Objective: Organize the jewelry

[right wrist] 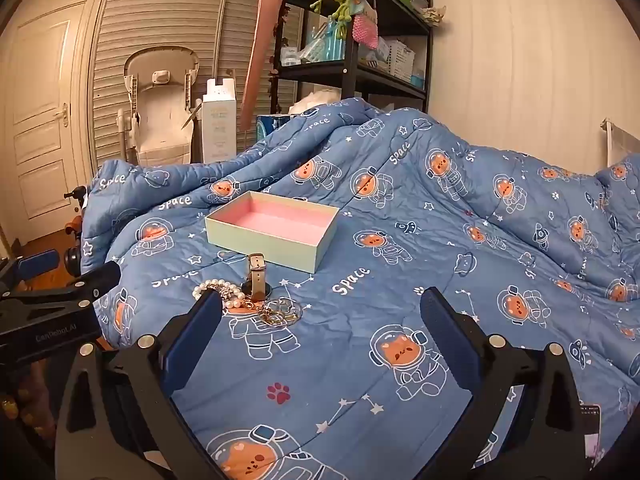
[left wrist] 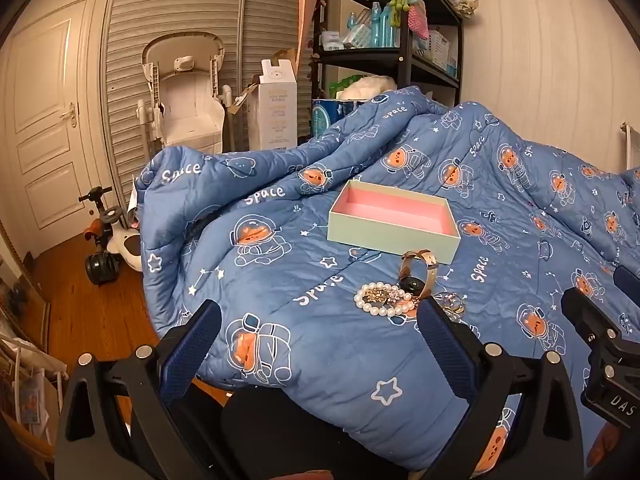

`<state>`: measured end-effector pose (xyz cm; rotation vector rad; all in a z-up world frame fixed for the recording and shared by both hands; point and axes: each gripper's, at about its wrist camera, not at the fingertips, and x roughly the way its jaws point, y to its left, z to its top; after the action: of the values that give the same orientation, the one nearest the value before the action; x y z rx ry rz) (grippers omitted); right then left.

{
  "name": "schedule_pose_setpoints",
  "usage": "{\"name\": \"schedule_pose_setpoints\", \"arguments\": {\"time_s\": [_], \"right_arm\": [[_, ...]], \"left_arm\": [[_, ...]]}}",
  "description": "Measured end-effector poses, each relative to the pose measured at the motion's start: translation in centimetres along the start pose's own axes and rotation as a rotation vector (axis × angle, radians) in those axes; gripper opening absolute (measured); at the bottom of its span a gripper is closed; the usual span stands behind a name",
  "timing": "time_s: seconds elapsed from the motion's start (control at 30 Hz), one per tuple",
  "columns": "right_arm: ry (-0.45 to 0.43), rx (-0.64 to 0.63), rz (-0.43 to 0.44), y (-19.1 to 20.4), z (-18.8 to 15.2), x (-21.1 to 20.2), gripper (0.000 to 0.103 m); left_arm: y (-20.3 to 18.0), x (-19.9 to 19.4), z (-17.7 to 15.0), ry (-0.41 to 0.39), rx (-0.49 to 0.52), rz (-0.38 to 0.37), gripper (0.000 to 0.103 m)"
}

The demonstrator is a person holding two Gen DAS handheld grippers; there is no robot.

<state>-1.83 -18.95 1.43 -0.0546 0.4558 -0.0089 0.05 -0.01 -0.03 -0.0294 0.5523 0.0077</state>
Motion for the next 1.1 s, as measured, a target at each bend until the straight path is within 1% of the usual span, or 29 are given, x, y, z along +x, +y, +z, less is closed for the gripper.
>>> {"name": "schedule_pose_setpoints", "arguments": {"time_s": [0.4, 0.47, 1.1], "right_arm": [[0.006, -0.001, 0.007, 0.31, -0.02, -0.27, 0.098], [0.012, 0.001, 0.003, 0.08, -0.27, 0.48, 0.098], [0.021, 0.011, -0.007, 0.18, -0.08, 0.11, 0.098]], "left_arm": [[-0.02, -0.04, -0.01, -0.006, 0.001, 0.003, 0.096], [-0.02, -0.06, 0.00, -0.007, 0.002, 0.004, 0.096], [-0.10, -0.02, -0.04, -0.006, 0.004, 0.004, 0.096]]}}
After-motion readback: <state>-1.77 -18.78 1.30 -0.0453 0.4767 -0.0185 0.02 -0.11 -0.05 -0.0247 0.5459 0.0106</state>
